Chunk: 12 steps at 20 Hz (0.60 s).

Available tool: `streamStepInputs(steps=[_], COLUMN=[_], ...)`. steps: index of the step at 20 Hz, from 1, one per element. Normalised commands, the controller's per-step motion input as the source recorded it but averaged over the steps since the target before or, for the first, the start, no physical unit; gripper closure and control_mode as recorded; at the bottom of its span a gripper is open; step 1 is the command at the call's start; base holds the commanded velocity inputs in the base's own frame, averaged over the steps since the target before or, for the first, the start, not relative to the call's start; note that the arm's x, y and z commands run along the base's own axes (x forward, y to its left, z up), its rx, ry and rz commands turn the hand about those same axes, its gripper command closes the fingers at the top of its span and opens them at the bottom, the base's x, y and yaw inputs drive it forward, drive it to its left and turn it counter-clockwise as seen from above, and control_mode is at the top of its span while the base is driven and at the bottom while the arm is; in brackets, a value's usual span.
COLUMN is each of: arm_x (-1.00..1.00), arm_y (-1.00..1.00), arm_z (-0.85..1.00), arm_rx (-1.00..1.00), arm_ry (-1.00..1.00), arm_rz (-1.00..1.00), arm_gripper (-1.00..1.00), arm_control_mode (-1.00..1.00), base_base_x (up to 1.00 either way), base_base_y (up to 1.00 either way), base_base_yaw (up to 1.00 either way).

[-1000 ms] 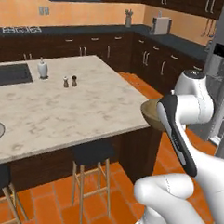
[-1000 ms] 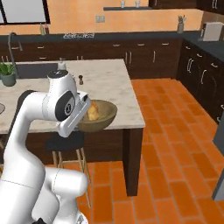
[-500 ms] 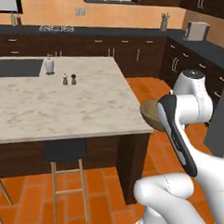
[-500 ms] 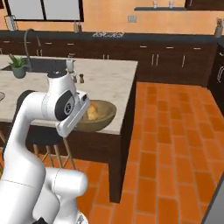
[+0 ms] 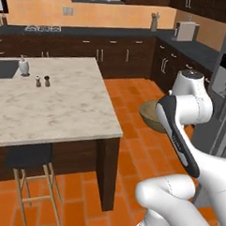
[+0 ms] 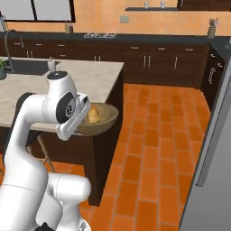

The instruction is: Pick the chicken drumstick and potato from their plates and place them in the bowl. Then put the bowl in the fridge.

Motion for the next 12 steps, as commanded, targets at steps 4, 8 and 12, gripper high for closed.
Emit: streamStepInputs(steps=[4, 8, 12], arm_x=[0.0, 0.0, 0.0], arm_y=[0.0, 0.0, 0.0], arm_z=[0.0, 0.0, 0.0], arm_rx=[0.0, 0.0, 0.0], arm_ry=[0.0, 0.0, 0.0], arm_rz=[0.0, 0.0, 0.0], arm_gripper=[1.0, 1.0, 1.0], arm_control_mode=[1.0, 1.0, 1.0], base_base_x=[0.44, 0.58, 0.65], base_base_y=[-0.71, -0.61, -0.25], base_base_yaw=[-0.01, 0.0, -0.01])
